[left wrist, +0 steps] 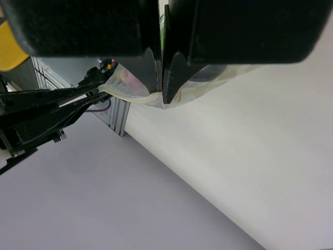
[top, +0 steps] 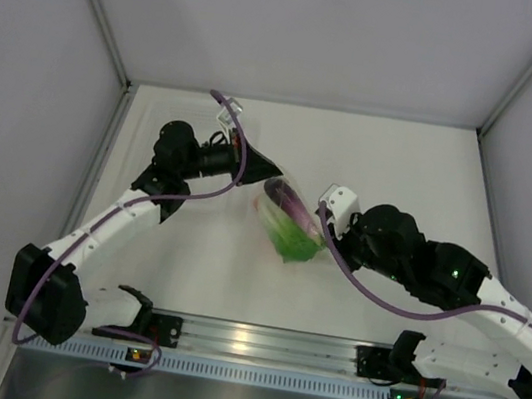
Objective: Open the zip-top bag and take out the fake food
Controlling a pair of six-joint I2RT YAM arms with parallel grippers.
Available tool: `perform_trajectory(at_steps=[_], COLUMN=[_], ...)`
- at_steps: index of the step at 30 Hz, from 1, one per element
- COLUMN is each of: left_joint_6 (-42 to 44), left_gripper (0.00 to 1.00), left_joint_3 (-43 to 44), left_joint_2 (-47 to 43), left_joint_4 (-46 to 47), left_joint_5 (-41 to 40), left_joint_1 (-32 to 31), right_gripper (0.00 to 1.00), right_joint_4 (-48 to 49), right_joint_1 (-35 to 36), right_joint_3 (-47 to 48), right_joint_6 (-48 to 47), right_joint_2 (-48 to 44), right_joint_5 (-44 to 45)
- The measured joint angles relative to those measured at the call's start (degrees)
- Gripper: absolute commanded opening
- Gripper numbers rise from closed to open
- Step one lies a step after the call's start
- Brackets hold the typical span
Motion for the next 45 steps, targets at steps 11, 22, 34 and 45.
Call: perform_trajectory(at_steps=[11, 22, 34, 45], left_joint_6=[-3.5, -4.9, -3.6, -3.4], left_gripper=[0.0, 0.0, 0.0, 0.0], left_joint_3=[-2.8, -4.3, -10.6, -11.5], left_joint_2=[-1.8, 0.0, -1.9, -2.8], left_joint_4=[0.1, 0.0, 0.7, 1.2], left_joint_5=[-7.6, -9.0, -8.2, -7.4], left_joint_1=[2.4, 2.3, -2.0, -2.0], right_gripper=[0.0, 0.04, 0.38, 0.42], right_joint_4=[-3.1, -5.2, -2.8, 0.2], right_joint_1=[0.0, 0.0, 0.0, 0.0], right_joint_3=[-3.7, -4.0, -5.4, -4.5], right_joint_6=[3.7, 6.7, 10.0, 11.6], right_joint_2=[-4.6, -7.3, -2.7, -1.3], right_joint_5=[-1.0, -1.3, -0.8, 1.1])
